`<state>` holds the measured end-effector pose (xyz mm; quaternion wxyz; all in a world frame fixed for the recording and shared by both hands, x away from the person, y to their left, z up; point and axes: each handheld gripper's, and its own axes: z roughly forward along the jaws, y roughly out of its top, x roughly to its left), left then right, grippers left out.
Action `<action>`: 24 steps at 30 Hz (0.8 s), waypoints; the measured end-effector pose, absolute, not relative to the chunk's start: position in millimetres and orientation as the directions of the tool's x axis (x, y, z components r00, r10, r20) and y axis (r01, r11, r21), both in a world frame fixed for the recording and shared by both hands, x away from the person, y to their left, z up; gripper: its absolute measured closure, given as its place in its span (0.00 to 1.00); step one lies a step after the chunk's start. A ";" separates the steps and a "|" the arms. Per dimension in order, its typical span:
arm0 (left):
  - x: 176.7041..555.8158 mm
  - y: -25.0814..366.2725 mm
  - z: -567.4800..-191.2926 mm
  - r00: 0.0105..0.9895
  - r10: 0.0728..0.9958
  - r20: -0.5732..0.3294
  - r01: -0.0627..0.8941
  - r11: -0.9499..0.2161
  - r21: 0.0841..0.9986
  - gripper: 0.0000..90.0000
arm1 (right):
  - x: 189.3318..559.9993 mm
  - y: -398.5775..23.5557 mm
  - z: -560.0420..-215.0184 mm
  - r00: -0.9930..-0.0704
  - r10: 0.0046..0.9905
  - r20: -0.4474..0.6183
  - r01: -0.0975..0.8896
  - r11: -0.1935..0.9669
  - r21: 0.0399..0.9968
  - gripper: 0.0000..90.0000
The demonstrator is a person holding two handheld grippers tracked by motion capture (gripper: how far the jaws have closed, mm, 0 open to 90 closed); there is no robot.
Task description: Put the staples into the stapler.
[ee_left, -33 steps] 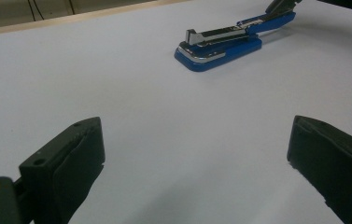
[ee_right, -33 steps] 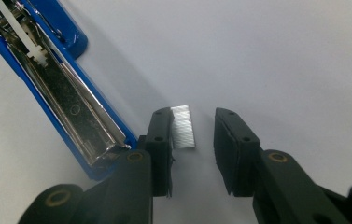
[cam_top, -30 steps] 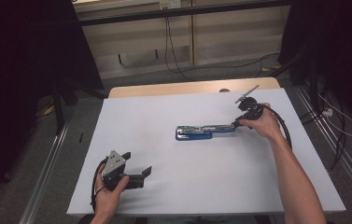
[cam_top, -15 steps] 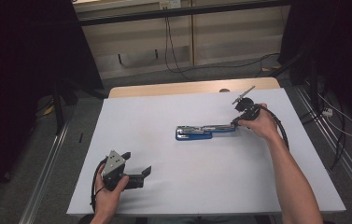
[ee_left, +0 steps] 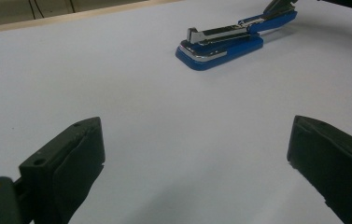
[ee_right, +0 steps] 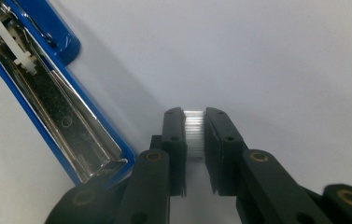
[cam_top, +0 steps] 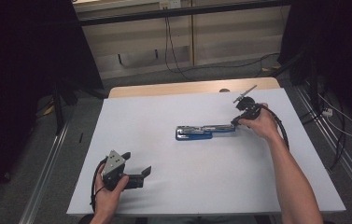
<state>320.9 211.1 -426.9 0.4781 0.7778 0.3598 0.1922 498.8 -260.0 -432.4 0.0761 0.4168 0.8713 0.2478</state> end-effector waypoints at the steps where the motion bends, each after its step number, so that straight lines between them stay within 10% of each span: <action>1: 320.7 211.0 -426.9 0.665 0.745 -0.049 0.377 -0.278 0.883 0.05 | 498.6 -260.2 -431.9 -0.640 0.765 0.072 0.688 0.528 0.497 0.88; 24: 318.8 214.4 -425.5 0.655 0.754 -0.047 0.375 -0.271 0.887 0.05 | 492.7 -261.9 -412.3 -0.637 0.770 0.037 0.633 0.495 0.596 0.88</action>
